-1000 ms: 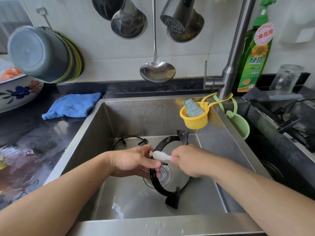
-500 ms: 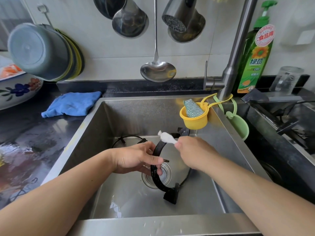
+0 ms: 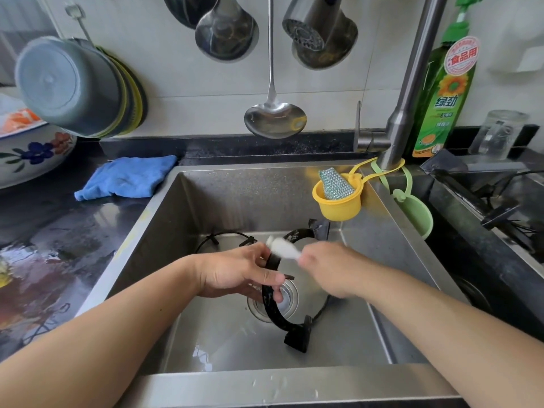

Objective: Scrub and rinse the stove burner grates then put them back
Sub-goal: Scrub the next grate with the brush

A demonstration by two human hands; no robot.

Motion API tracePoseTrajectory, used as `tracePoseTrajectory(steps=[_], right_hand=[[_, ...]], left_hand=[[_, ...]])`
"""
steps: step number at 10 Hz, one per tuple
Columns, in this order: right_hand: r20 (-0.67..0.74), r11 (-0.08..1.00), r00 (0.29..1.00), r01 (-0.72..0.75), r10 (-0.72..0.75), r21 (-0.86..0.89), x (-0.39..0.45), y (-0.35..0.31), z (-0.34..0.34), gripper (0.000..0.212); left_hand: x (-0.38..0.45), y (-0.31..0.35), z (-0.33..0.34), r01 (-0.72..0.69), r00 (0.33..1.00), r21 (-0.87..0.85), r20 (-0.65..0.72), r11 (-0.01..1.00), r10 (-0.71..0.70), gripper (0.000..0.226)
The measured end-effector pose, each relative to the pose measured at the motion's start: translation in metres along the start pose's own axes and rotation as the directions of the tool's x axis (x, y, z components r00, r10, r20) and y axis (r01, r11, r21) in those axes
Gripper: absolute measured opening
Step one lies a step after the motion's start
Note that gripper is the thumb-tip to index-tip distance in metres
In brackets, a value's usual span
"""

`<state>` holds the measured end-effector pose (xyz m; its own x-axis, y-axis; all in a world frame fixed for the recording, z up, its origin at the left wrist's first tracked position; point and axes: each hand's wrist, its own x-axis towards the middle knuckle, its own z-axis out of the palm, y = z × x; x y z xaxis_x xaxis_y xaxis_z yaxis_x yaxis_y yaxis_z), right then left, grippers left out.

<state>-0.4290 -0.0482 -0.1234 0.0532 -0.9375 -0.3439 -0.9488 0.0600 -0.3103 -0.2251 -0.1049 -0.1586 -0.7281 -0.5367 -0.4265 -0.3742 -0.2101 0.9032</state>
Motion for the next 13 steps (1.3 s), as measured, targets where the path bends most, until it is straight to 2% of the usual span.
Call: tracePoseTrajectory(steps=[1,2,3,4,5,6,7,8,9,10,11,12,13], right_hand=[[0.091,0.995,0.994,0.073,-0.066,-0.065,-0.006,-0.012,0.003,0.027],[-0.027,0.997,0.998,-0.049,0.047,-0.056,0.008,0.002,-0.002,0.018],[-0.121,0.984,0.977,-0.176,0.173,-0.020,0.017,0.018,-0.006,0.022],[0.026,0.996,0.999,-0.048,0.046,0.071,0.006,-0.001,0.006,0.022],[0.054,0.998,0.998,0.038,-0.040,0.053,0.003,-0.012,0.013,0.021],[-0.050,0.977,0.981,-0.181,0.188,0.116,0.020,0.009,0.002,0.029],[-0.051,0.964,0.969,-0.235,0.243,0.126,0.019,0.016,0.001,0.037],[0.043,0.967,0.995,-0.100,0.093,0.236,0.011,0.002,0.011,0.040],[0.065,0.970,0.998,-0.028,0.013,0.240,0.009,-0.001,0.012,0.044],[-0.063,0.979,0.988,-0.132,0.143,0.157,0.021,0.019,0.002,0.039],[-0.057,0.981,0.989,-0.124,0.134,0.149,0.017,0.022,0.001,0.038],[0.079,0.969,0.997,-0.024,0.004,0.245,0.003,0.000,0.009,0.041],[0.079,0.973,0.997,0.001,-0.020,0.229,0.002,-0.006,0.008,0.042]], left_hand=[[-0.003,0.001,-0.002,-0.001,1.000,0.002,-0.006,1.000,0.001,0.052],[-0.002,0.004,0.000,-0.014,1.000,0.020,-0.005,1.000,0.014,0.050],[-0.002,0.004,0.004,-0.007,1.000,0.023,0.003,1.000,0.007,0.047],[-0.005,0.005,0.003,0.007,1.000,0.029,0.016,1.000,-0.008,0.053],[-0.007,0.005,0.002,0.008,1.000,0.047,0.002,0.999,-0.008,0.054],[-0.007,0.006,0.004,0.011,1.000,0.034,-0.006,0.999,-0.010,0.050],[-0.006,0.007,0.007,0.007,1.000,0.054,0.007,0.999,-0.007,0.049],[-0.008,0.006,0.006,0.018,1.000,0.049,0.006,0.999,-0.018,0.056],[-0.008,0.008,0.006,0.009,1.000,0.061,-0.006,0.998,-0.009,0.057],[-0.009,0.007,0.007,-0.001,1.000,0.078,-0.015,0.997,0.002,0.047],[-0.008,0.007,0.006,-0.005,1.000,0.117,-0.024,0.993,0.008,0.047],[-0.012,0.010,0.004,-0.017,1.000,0.131,-0.012,0.991,0.019,0.048],[-0.012,0.012,0.002,-0.022,0.999,0.156,-0.026,0.987,0.026,0.043]])
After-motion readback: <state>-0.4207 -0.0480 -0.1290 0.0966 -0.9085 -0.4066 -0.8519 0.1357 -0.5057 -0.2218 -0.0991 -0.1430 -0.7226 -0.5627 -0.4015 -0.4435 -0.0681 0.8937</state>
